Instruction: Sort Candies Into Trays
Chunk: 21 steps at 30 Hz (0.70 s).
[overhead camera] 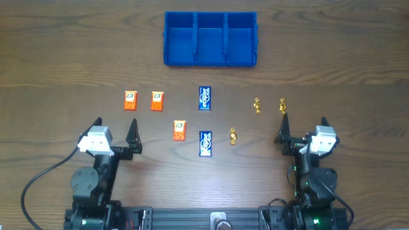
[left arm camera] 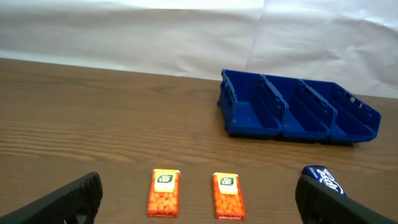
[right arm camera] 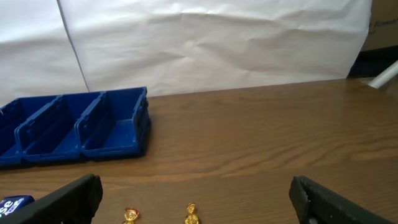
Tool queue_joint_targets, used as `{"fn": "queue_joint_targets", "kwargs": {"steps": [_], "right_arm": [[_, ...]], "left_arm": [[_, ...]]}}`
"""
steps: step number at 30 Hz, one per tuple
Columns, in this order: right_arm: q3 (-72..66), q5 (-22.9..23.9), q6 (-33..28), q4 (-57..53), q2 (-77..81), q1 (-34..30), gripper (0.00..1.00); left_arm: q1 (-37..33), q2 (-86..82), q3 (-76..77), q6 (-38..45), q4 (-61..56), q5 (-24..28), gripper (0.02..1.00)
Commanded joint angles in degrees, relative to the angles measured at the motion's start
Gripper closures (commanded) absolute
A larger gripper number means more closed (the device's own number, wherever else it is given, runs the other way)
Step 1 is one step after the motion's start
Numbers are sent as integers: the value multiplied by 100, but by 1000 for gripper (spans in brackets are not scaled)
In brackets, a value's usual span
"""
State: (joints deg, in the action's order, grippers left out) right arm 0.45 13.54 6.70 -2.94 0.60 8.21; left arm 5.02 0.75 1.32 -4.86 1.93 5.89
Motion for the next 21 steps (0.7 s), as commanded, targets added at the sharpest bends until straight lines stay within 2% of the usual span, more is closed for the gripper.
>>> {"fn": "queue_joint_targets", "kwargs": {"steps": [1, 6, 8, 9, 13, 17, 21], "right_arm": [[0, 79, -79, -39, -44, -31, 3], [0, 79, -79, -39, -44, -31, 1], [0, 79, -79, -39, -44, -31, 3], [0, 79, -79, -39, -44, -31, 1], [0, 79, -79, -39, -44, -31, 1], [0, 79, -79, -39, -44, -31, 3], [0, 79, -79, -39, -44, -31, 1]], "left_arm": [[-13, -26, -101, -44, 205, 101, 23], [-17, -55, -101, -42, 208, 96, 20], [-20, -55, -101, 151, 240, -186, 20], [-17, -55, -101, 142, 243, -153, 20], [-15, 94, 286, -310, 389, -48, 20], [-197, 1567, 1751, -131, 905, 79, 18], [-243, 3222, 3401, 37, 1873, -157, 20]]}}
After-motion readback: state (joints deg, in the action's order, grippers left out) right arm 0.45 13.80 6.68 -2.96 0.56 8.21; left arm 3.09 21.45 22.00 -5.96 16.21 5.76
